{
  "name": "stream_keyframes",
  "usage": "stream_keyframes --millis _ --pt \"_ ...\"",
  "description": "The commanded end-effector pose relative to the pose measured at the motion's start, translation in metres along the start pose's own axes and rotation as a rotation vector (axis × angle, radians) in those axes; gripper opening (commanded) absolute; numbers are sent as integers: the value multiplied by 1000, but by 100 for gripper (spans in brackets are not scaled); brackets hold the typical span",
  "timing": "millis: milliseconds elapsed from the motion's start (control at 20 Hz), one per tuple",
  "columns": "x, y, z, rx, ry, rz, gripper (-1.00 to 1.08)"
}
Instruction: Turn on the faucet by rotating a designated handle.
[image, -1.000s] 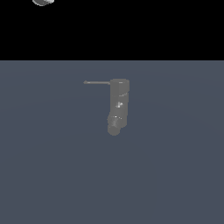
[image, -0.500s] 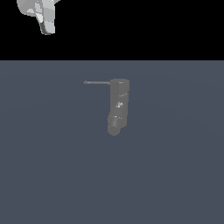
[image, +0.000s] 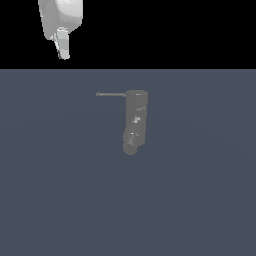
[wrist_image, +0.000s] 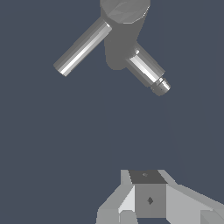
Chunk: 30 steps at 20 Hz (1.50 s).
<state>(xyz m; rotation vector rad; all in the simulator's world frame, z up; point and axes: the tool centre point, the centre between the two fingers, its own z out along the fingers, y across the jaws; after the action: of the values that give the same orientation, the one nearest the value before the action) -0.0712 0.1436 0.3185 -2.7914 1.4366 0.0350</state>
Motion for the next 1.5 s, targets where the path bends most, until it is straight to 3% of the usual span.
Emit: stream_keyframes --millis 0,650,1450 --pt "6 -12 8 2 1 51 -100" --pt "53 -68 49 8 7 326 -100" --pt "139 -119 102 13 18 701 -100"
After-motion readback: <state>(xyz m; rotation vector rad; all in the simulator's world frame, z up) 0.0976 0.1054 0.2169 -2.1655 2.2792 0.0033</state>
